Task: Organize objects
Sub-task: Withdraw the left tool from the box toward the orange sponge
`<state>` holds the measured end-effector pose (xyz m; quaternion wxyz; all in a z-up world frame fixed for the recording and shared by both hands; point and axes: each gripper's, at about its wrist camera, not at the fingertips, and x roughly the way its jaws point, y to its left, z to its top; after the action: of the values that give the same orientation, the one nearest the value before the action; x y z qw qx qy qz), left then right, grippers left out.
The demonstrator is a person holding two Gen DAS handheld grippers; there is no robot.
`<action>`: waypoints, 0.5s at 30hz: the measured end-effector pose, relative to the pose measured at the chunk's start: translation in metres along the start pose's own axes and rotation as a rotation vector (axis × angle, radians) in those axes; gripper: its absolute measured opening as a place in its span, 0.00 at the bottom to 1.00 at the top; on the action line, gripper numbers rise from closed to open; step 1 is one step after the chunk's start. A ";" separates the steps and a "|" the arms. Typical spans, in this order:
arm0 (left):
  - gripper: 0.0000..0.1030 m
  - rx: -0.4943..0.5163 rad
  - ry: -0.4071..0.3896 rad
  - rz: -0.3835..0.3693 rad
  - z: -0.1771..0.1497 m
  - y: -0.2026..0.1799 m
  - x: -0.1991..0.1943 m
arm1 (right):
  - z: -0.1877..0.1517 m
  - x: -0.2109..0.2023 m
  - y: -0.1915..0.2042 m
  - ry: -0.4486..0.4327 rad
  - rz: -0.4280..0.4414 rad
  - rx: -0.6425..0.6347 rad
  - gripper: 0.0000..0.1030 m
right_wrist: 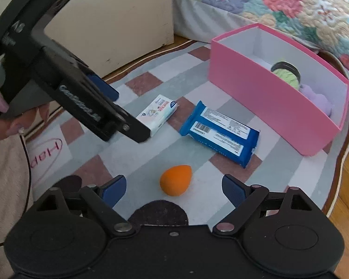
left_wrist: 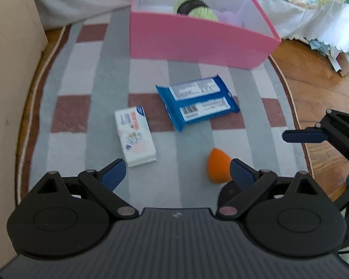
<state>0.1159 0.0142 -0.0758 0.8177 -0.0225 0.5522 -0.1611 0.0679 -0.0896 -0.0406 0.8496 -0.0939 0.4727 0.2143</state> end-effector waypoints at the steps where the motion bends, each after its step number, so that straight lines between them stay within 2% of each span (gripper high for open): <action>1: 0.94 0.000 0.009 -0.003 -0.001 -0.001 0.003 | -0.001 0.003 0.002 -0.003 -0.011 -0.005 0.89; 8: 0.94 -0.034 0.062 -0.038 -0.006 0.000 0.025 | -0.009 0.030 0.010 -0.017 -0.030 -0.032 0.89; 15: 0.90 -0.037 0.036 -0.090 -0.011 -0.002 0.032 | -0.017 0.035 0.005 -0.017 -0.013 0.031 0.89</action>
<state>0.1161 0.0046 -0.1080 0.7989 -0.0595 0.5683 -0.1880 0.0685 -0.0817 -0.0791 0.8564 -0.0817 0.4680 0.2024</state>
